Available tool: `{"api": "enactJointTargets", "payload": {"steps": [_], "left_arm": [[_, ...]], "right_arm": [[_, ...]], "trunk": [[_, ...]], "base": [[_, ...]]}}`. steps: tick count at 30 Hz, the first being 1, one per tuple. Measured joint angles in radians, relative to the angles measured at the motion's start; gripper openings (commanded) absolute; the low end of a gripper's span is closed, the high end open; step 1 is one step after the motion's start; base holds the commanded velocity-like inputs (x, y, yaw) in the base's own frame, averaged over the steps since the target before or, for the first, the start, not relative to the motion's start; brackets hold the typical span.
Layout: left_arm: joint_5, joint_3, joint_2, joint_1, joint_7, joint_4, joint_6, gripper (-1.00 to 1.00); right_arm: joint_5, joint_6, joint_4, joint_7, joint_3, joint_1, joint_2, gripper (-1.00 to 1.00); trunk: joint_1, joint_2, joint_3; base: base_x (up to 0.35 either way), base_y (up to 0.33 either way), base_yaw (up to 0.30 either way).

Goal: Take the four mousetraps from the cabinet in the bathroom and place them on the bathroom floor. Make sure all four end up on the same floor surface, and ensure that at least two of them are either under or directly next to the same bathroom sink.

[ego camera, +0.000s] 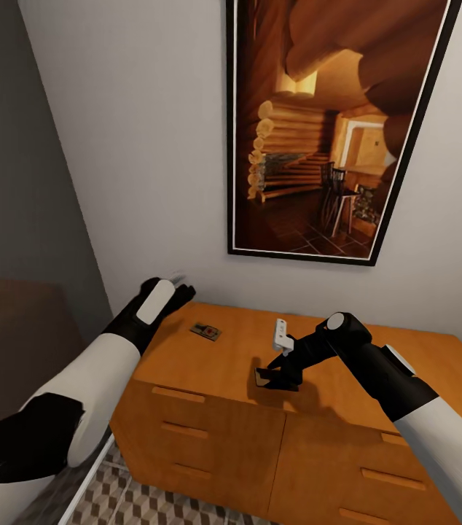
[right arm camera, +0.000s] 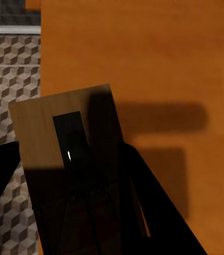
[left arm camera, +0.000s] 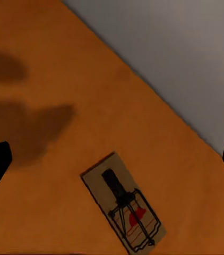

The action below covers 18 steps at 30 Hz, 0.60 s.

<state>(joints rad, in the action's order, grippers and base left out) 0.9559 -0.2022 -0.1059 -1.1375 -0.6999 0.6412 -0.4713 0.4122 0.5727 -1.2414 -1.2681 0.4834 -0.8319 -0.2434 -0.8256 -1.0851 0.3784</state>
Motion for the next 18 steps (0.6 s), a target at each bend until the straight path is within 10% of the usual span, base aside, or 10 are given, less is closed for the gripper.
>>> {"api": "enactJointTargets", "payload": {"steps": [12, 18], "left_arm": [[0.183, -0.002, -0.002, 0.0, -0.102, -0.05, 0.106, 1.0], [0.202, -0.007, -0.005, 0.0, -0.103, -0.056, 0.108, 1.0]], "right_arm": [[0.001, 0.0, 0.0, 0.0, 0.0, 0.0, 0.006, -1.0], [0.0, 0.0, 0.0, -0.001, 0.0, 0.0, 0.007, -1.0]], "trunk": [[0.0, 0.0, 0.0], [0.0, 0.0, 0.0]], "base": [[0.0, 0.0, 0.0], [0.0, 0.0, 0.0]]}}
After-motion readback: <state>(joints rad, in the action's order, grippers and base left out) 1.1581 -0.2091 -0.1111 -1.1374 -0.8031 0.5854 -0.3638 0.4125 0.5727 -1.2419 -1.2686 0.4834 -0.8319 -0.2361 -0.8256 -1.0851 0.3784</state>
